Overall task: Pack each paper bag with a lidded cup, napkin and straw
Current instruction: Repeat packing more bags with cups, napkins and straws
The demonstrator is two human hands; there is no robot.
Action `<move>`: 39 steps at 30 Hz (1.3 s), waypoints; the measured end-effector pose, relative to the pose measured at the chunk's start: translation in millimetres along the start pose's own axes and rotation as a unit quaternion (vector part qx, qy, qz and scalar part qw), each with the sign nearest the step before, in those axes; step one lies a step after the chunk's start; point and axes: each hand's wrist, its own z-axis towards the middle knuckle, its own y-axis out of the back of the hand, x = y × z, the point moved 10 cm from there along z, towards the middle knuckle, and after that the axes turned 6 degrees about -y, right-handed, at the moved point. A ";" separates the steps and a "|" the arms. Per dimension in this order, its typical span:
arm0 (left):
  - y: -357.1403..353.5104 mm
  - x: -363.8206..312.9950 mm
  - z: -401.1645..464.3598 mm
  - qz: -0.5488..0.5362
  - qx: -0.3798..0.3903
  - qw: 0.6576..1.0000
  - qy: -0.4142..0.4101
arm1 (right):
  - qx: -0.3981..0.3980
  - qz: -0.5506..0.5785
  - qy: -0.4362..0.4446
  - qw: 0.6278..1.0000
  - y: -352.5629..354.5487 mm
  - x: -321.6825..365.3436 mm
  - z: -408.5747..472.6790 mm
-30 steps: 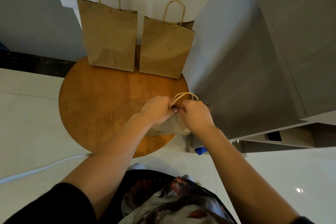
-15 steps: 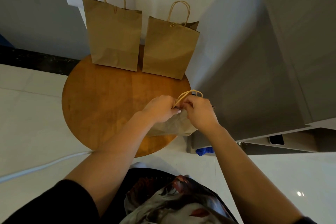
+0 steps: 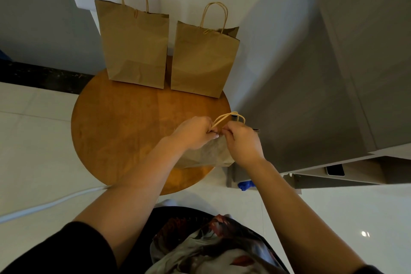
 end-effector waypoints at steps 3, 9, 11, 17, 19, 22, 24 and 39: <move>0.5 0.2 1.2 0.007 0.012 1.000 0.002 | -0.012 0.025 -0.011 1.000 0.6 -3.6 -0.9; -1.4 0.2 2.5 0.019 0.031 0.999 0.004 | -0.024 0.042 -0.011 0.999 2.3 -4.8 1.1; -1.7 1.9 2.0 0.017 0.031 0.999 0.004 | -0.018 0.034 -0.014 0.999 1.0 -4.5 2.8; 1.8 5.5 2.4 -0.010 0.016 1.000 0.009 | 0.012 -0.031 -0.011 0.999 -8.5 0.3 1.5; 2.6 9.0 2.9 -0.018 0.011 1.000 0.015 | 0.013 -0.064 -0.005 0.998 -12.1 1.7 -0.6; 2.7 10.0 2.8 -0.023 0.008 1.000 0.017 | 0.010 -0.128 0.027 0.991 -15.7 5.8 -1.2; 3.1 8.9 3.2 -0.020 0.006 1.000 0.019 | 0.013 -0.180 0.048 0.982 -18.3 7.5 -1.3; 5.6 19.7 10.2 0.006 -0.005 0.998 0.068 | 0.157 -0.248 0.185 0.938 -15.6 48.5 28.4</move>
